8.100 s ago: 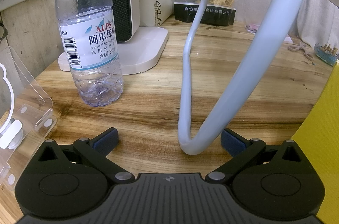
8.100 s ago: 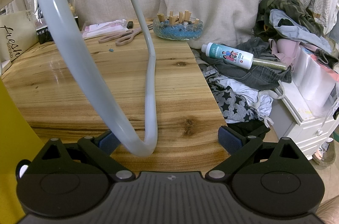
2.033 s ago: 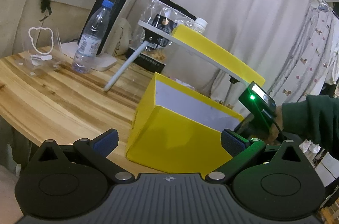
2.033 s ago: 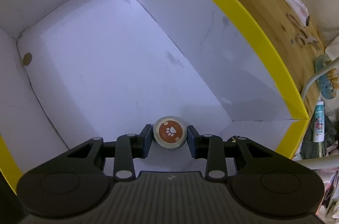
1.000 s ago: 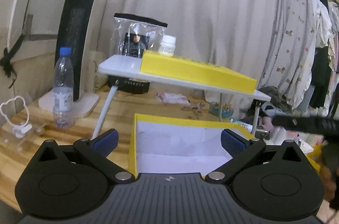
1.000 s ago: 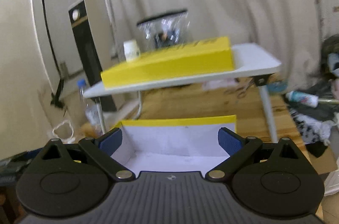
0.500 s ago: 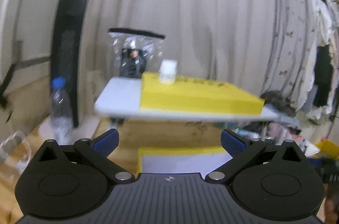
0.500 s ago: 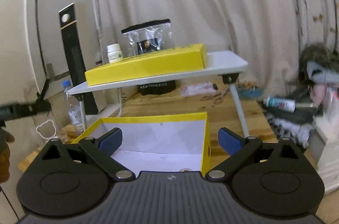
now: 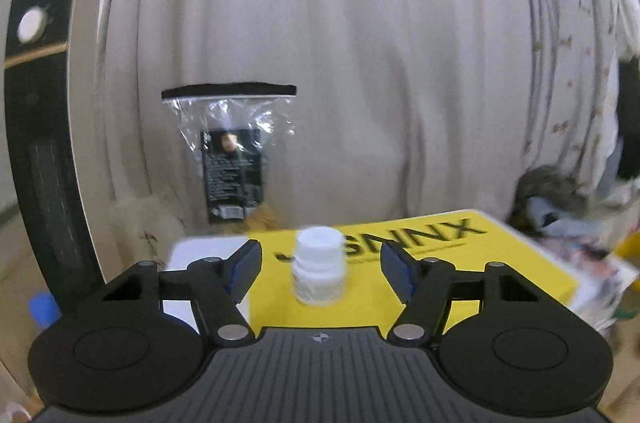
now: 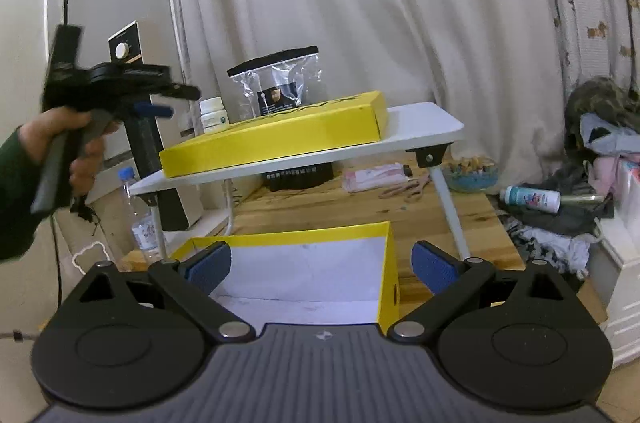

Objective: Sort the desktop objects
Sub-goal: 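Reach the left gripper to the white pill bottle on the lid and close, then lift the pill bottle with the left gripper and carry it over the box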

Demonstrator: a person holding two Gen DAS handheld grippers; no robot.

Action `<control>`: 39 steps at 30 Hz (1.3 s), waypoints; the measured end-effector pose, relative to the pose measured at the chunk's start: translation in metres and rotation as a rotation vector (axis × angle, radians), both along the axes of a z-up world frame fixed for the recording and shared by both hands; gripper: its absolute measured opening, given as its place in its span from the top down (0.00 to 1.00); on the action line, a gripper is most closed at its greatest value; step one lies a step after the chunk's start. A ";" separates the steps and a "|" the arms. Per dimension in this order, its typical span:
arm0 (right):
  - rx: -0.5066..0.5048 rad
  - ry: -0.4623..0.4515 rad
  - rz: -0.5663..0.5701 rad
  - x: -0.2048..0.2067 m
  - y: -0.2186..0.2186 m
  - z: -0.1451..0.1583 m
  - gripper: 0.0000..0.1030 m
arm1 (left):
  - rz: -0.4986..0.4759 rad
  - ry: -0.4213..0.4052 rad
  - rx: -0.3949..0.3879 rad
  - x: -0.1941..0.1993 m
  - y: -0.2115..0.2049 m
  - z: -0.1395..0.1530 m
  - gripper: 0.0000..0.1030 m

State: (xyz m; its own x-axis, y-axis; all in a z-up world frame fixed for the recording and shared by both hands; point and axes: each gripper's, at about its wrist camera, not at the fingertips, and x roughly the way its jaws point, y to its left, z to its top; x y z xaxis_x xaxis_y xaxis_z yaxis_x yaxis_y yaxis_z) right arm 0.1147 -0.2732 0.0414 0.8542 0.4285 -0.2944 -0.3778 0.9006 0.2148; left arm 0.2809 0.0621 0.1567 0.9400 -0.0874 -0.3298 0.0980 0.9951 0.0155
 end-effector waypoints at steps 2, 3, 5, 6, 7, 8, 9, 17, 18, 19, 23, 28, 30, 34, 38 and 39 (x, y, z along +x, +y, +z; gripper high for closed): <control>-0.015 -0.010 -0.016 0.003 -0.003 -0.002 0.00 | 0.008 0.043 -0.020 0.018 0.000 -0.001 0.42; -0.008 -0.003 -0.020 0.004 -0.005 -0.003 0.00 | 0.003 0.059 -0.030 0.024 0.000 0.000 0.43; 0.011 0.013 -0.025 0.007 -0.008 -0.005 0.00 | -0.015 0.076 -0.004 0.032 -0.005 0.001 0.49; 0.015 0.012 -0.028 0.007 -0.009 -0.005 0.00 | -0.009 0.078 0.023 0.035 -0.009 0.002 0.57; 0.017 0.010 -0.031 0.007 -0.010 -0.006 0.00 | -0.006 0.086 0.031 0.037 -0.010 0.002 0.67; 0.016 0.009 -0.036 0.007 -0.011 -0.007 0.00 | -0.016 0.094 0.017 0.037 -0.010 0.002 0.67; 0.019 0.008 -0.039 0.008 -0.012 -0.007 0.00 | -0.022 0.096 0.010 0.037 -0.009 0.002 0.67; 0.017 0.004 -0.038 0.009 -0.012 -0.007 0.00 | -0.075 0.060 -0.009 0.012 -0.010 0.015 0.67; 0.019 0.004 -0.038 0.009 -0.012 -0.006 0.00 | -0.098 0.047 -0.014 0.003 -0.011 0.018 0.67; 0.020 0.003 -0.039 0.008 -0.013 -0.006 0.00 | -0.124 0.031 -0.017 -0.008 -0.012 0.020 0.67; 0.025 0.012 -0.041 0.005 -0.017 -0.007 0.00 | -0.208 0.002 0.010 -0.055 -0.023 0.020 0.67; 0.031 0.026 -0.036 0.000 -0.021 -0.009 0.00 | -0.246 0.065 -0.024 -0.091 -0.029 -0.002 0.67; 0.036 0.020 -0.042 -0.003 -0.021 -0.008 0.00 | -0.261 0.101 -0.029 -0.097 -0.032 -0.018 0.67; 0.036 0.020 -0.041 -0.009 -0.020 -0.009 0.00 | -0.255 0.215 -0.009 -0.096 -0.039 -0.060 0.67; 0.046 0.031 -0.024 -0.011 -0.019 -0.010 0.00 | -0.204 0.356 0.032 -0.077 -0.038 -0.103 0.67; 0.047 0.031 -0.023 -0.012 -0.019 -0.010 0.00 | -0.192 0.397 0.047 -0.071 -0.037 -0.113 0.67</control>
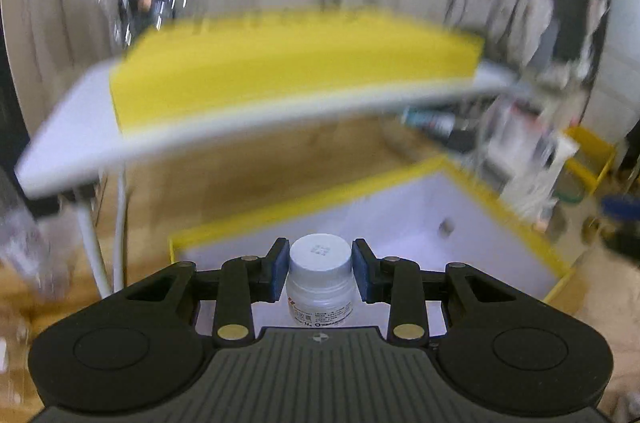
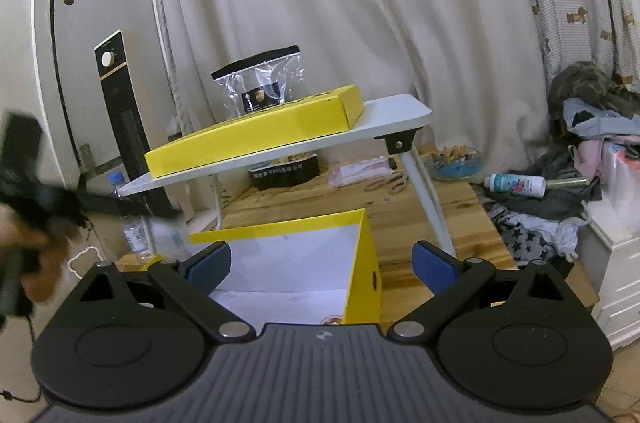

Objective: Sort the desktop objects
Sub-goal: 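Lower the pill bottle into the box and open the left gripper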

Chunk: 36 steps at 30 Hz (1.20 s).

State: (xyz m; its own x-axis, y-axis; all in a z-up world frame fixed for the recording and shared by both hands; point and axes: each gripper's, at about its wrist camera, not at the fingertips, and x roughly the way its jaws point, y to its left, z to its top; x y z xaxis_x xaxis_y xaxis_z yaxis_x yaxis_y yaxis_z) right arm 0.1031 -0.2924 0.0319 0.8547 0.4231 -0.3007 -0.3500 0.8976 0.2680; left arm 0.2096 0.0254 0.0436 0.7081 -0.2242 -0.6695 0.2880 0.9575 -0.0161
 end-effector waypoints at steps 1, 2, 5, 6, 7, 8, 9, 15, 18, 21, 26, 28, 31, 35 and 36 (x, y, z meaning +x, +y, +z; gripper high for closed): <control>-0.001 -0.002 0.000 -0.001 0.000 0.000 0.00 | 0.009 0.043 0.018 0.006 0.001 -0.009 0.67; -0.002 -0.003 0.000 -0.002 0.000 0.000 0.00 | 0.015 0.087 0.036 0.012 0.001 -0.018 0.67; 0.003 0.001 0.004 -0.004 0.000 -0.002 0.00 | -0.009 0.216 0.108 0.029 -0.001 -0.037 0.66; 0.007 0.005 0.004 -0.004 0.000 -0.003 0.00 | -0.021 0.232 0.135 0.031 -0.004 -0.040 0.66; 0.011 0.010 0.008 -0.005 0.000 -0.004 0.00 | -0.032 0.243 0.170 0.032 -0.008 -0.042 0.66; 0.014 0.014 0.013 -0.005 0.000 -0.005 0.00 | -0.038 0.251 0.192 0.033 -0.011 -0.043 0.66; 0.016 0.016 0.016 -0.005 0.000 -0.006 0.00 | -0.041 0.256 0.201 0.034 -0.013 -0.043 0.66; 0.026 0.028 0.022 -0.005 0.001 -0.010 0.00 | -0.054 0.266 0.235 0.032 -0.018 -0.048 0.66; 0.026 0.026 0.026 -0.005 0.001 -0.009 0.00 | -0.056 0.253 0.251 0.032 -0.021 -0.048 0.66; 0.024 0.024 0.029 -0.005 0.002 -0.008 0.00 | -0.055 0.242 0.273 0.034 -0.023 -0.047 0.66; 0.025 0.023 0.033 -0.006 0.001 -0.010 0.00 | -0.050 0.249 0.265 0.037 -0.022 -0.047 0.66; 0.029 0.029 0.030 -0.006 0.000 -0.011 0.00 | -0.053 0.251 0.269 0.036 -0.022 -0.049 0.65; 0.027 0.037 0.026 -0.005 -0.002 -0.012 0.00 | -0.056 0.250 0.274 0.034 -0.022 -0.048 0.65; 0.027 0.033 0.030 -0.004 0.000 -0.012 0.00 | -0.053 0.235 0.271 0.031 -0.021 -0.045 0.56; 0.026 0.033 0.032 -0.004 0.001 -0.012 0.00 | -0.054 0.226 0.268 0.030 -0.021 -0.043 0.54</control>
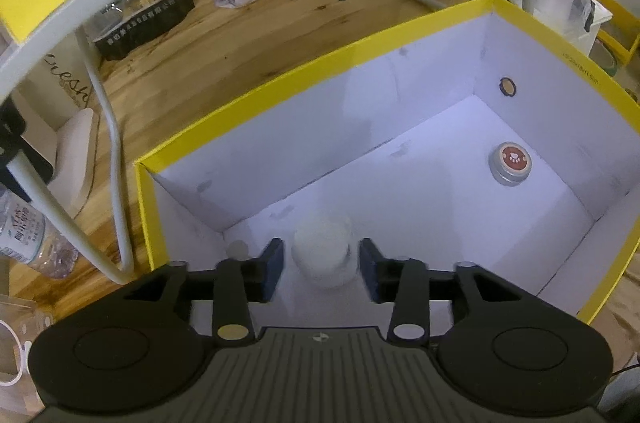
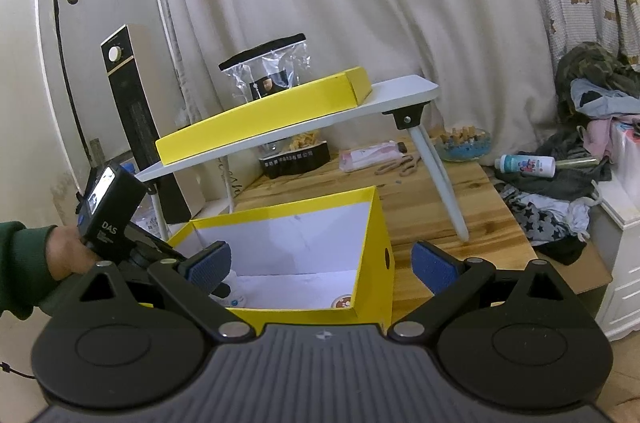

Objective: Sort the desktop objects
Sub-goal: 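Lower the pill bottle into the box and open the left gripper, then move both grippers to opposite edges of the yellow lid and close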

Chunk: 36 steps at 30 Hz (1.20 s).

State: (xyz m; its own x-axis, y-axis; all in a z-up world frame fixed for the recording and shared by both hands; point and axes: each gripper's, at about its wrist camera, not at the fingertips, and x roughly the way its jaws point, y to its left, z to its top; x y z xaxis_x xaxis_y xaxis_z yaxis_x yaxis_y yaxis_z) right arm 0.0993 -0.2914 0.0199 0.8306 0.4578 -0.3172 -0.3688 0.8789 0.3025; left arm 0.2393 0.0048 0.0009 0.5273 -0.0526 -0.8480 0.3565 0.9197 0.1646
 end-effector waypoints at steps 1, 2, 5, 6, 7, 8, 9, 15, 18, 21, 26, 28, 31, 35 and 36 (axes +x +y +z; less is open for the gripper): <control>-0.003 -0.001 0.002 0.000 0.001 0.001 0.00 | 0.001 -0.021 -0.005 -0.003 0.001 0.005 0.44; -0.005 -0.002 0.005 0.001 0.002 0.001 0.00 | 0.004 -0.056 -0.012 -0.009 0.002 0.011 0.36; -0.014 -0.013 0.008 0.003 0.003 0.005 0.00 | 0.008 -0.170 -0.105 -0.032 0.010 0.036 0.14; -0.019 -0.024 0.007 0.004 0.003 0.008 0.00 | 0.008 -0.190 -0.175 -0.040 0.017 0.046 0.13; -0.025 -0.037 0.006 0.005 0.002 0.012 0.00 | 0.012 -0.208 -0.239 -0.048 0.023 0.055 0.09; -0.033 -0.054 0.007 0.007 0.002 0.016 0.00 | 0.022 -0.235 -0.294 -0.055 0.029 0.064 0.07; -0.041 -0.070 0.010 0.010 0.001 0.020 0.00 | 0.036 -0.275 -0.333 -0.062 0.035 0.073 0.03; -0.068 -0.137 0.010 0.057 -0.005 0.056 0.00 | 0.172 -0.481 -0.445 -0.063 0.081 0.118 0.00; -0.082 -0.133 0.009 0.095 -0.004 0.075 0.00 | 0.244 -0.517 -0.510 -0.040 0.105 0.130 0.00; -0.059 -0.095 0.030 0.135 -0.002 0.091 0.00 | 0.304 -0.540 -0.521 -0.009 0.122 0.136 0.00; -0.074 -0.077 0.054 0.189 0.013 0.111 0.00 | 0.355 -0.475 -0.563 0.046 0.130 0.141 0.00; -0.077 -0.027 0.052 0.214 0.019 0.114 0.00 | 0.358 -0.435 -0.575 0.065 0.130 0.137 0.01; -0.085 0.065 0.062 0.248 0.025 0.111 0.01 | 0.334 -0.412 -0.546 0.084 0.128 0.130 0.09; -0.098 0.122 0.076 0.269 0.032 0.101 0.01 | 0.292 -0.386 -0.578 0.090 0.123 0.122 0.15; -0.104 0.141 0.088 0.273 0.035 0.097 0.01 | 0.278 -0.383 -0.585 0.090 0.122 0.121 0.18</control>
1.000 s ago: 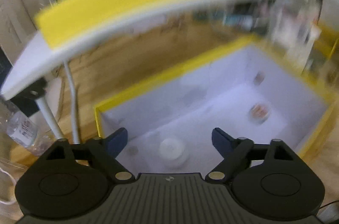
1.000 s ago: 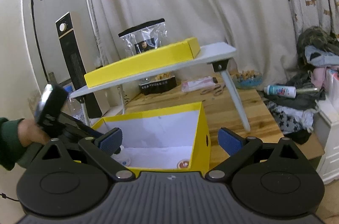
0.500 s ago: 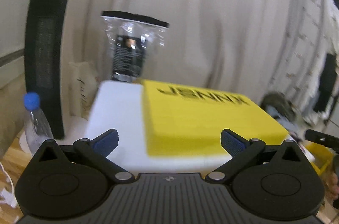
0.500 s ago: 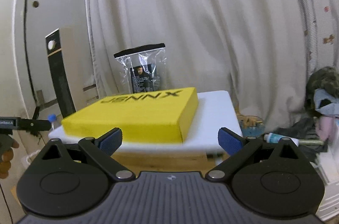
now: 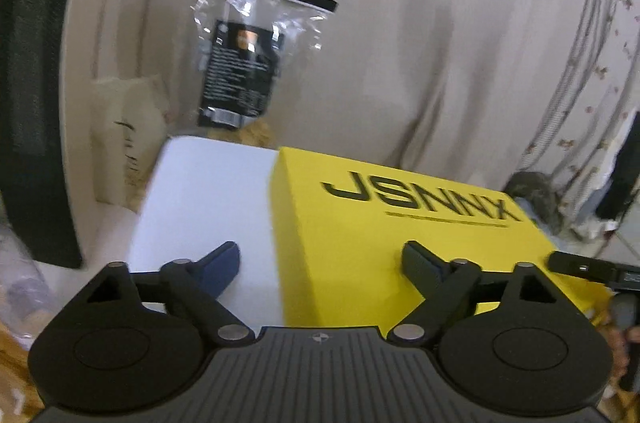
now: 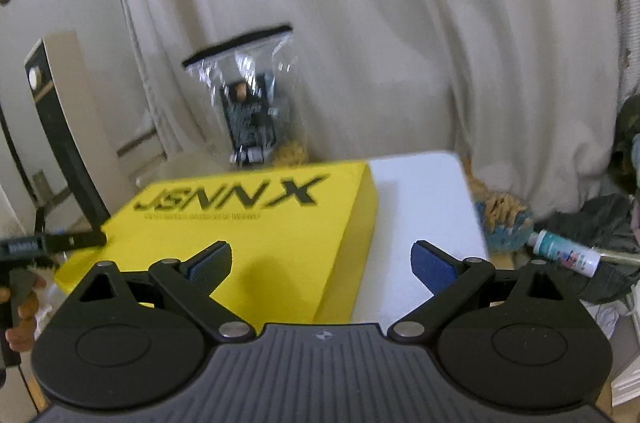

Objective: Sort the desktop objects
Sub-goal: 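Move both grippers to opposite edges of the yellow lid and close, then lift the yellow lid off the white tray with both grippers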

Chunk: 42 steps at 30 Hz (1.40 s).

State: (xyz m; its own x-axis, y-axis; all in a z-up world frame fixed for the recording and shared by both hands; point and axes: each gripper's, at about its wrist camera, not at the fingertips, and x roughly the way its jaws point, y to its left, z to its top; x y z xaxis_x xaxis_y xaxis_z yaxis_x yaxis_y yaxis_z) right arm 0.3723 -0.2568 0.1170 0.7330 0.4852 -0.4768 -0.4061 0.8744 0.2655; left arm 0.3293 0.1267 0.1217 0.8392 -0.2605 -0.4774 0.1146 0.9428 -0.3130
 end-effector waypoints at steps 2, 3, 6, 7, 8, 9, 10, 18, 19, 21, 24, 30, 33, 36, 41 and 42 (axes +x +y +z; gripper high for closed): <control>0.033 0.034 0.014 0.003 0.000 -0.006 0.02 | -0.027 -0.010 0.005 -0.002 -0.006 0.001 0.29; 0.049 0.039 0.024 0.003 0.000 -0.007 0.04 | -0.027 -0.015 0.022 -0.004 -0.010 0.002 0.30; 0.039 -0.002 0.084 -0.004 0.009 -0.007 0.19 | 0.000 -0.020 0.100 -0.012 -0.024 0.007 0.32; 0.023 -0.017 0.077 -0.008 0.011 -0.005 0.19 | 0.002 -0.017 0.105 -0.015 -0.025 0.009 0.32; 0.007 -0.033 0.070 -0.012 0.014 -0.004 0.19 | 0.000 -0.014 0.103 -0.017 -0.025 0.009 0.32; -0.004 -0.043 0.064 -0.016 0.016 -0.003 0.19 | -0.005 -0.013 0.101 -0.019 -0.024 0.009 0.32; -0.001 -0.039 0.062 -0.019 0.015 -0.002 0.19 | -0.006 -0.009 0.096 -0.021 -0.023 0.010 0.33; 0.010 -0.037 0.075 -0.055 0.009 0.003 0.19 | -0.010 0.012 0.140 -0.071 -0.026 0.016 0.33; 0.011 -0.042 0.077 -0.063 0.007 0.004 0.19 | -0.015 0.014 0.145 -0.080 -0.028 0.016 0.33; 0.015 -0.047 0.083 -0.076 0.003 0.006 0.19 | -0.023 0.017 0.154 -0.096 -0.033 0.017 0.33; 0.028 -0.039 0.088 -0.098 -0.005 0.010 0.19 | -0.037 0.014 0.153 -0.121 -0.038 0.020 0.33; 0.036 -0.032 0.113 -0.149 -0.019 0.012 0.18 | -0.056 0.014 0.167 -0.172 -0.046 0.019 0.33; 0.037 -0.033 0.124 -0.179 -0.020 0.009 0.18 | -0.073 0.010 0.154 -0.197 -0.047 0.011 0.33; 0.059 -0.019 0.124 -0.202 -0.024 0.006 0.13 | -0.087 0.019 0.130 -0.214 -0.046 0.001 0.33; 0.045 0.035 0.127 -0.224 -0.026 -0.010 0.13 | -0.099 0.036 0.147 -0.227 -0.049 -0.014 0.33; 0.037 0.049 0.128 -0.226 -0.024 -0.016 0.13 | -0.102 0.044 0.153 -0.226 -0.050 -0.018 0.33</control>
